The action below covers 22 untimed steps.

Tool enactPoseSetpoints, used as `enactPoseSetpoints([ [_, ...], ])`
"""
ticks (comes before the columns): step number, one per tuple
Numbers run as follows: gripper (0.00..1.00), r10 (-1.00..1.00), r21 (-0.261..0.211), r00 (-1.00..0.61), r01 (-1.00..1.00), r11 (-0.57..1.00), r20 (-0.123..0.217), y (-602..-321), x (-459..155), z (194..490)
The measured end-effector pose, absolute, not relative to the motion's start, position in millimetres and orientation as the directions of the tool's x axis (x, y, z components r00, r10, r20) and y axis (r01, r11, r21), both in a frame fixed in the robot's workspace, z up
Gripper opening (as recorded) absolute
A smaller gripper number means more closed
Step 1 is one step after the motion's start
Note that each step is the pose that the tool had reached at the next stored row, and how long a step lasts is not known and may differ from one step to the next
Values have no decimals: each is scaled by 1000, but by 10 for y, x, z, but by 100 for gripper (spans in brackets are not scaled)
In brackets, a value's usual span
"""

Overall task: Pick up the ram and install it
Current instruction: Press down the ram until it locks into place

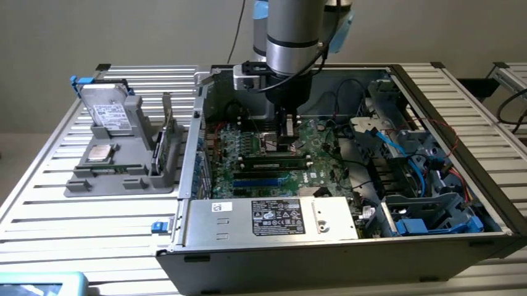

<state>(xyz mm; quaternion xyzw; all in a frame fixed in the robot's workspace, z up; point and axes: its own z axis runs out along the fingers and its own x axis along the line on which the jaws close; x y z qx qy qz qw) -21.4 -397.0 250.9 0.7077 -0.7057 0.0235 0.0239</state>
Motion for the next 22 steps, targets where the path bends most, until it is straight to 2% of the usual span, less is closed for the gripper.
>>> enactPoseSetpoints([
  [6,11,-998,1,-7,-1000,7,67,-3970,-213,2509],
  [22,11,-972,1,-225,-974,226,67,-3970,-213,2498],
])
